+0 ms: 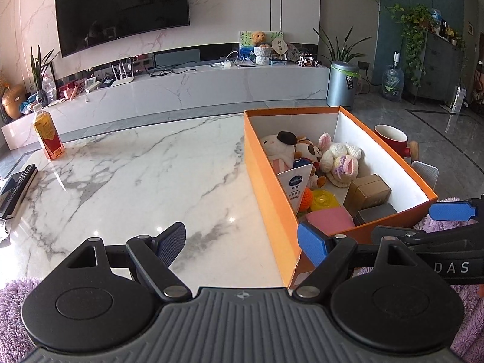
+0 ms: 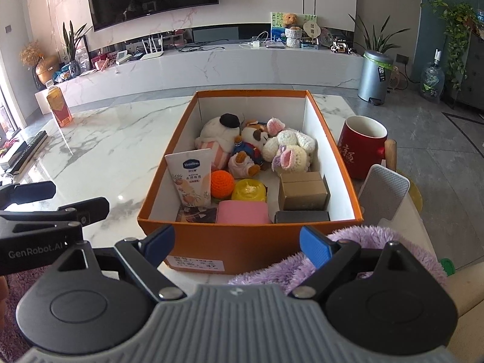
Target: Organize objects
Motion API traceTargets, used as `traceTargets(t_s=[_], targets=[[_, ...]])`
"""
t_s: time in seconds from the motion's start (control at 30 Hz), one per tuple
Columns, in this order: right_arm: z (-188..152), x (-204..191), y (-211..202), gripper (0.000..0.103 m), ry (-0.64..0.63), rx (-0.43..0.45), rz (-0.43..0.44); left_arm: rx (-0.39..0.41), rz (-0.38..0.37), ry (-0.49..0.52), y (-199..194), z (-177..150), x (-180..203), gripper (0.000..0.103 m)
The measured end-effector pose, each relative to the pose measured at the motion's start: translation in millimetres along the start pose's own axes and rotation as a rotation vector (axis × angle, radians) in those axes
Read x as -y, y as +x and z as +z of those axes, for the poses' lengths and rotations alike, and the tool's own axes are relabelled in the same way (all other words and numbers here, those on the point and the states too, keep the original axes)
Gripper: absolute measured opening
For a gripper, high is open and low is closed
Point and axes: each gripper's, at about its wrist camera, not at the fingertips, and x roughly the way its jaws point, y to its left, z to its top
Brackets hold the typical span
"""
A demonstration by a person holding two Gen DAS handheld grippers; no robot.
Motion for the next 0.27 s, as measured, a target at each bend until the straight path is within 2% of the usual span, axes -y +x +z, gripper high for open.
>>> traceTargets(t_s=[0.27], targets=[[-1.3,-4.6,-1.4,0.090,-0.009,-0.001,0.006,0.009,-0.008,-0.005,-4.1,1.7,-1.8,0.096]])
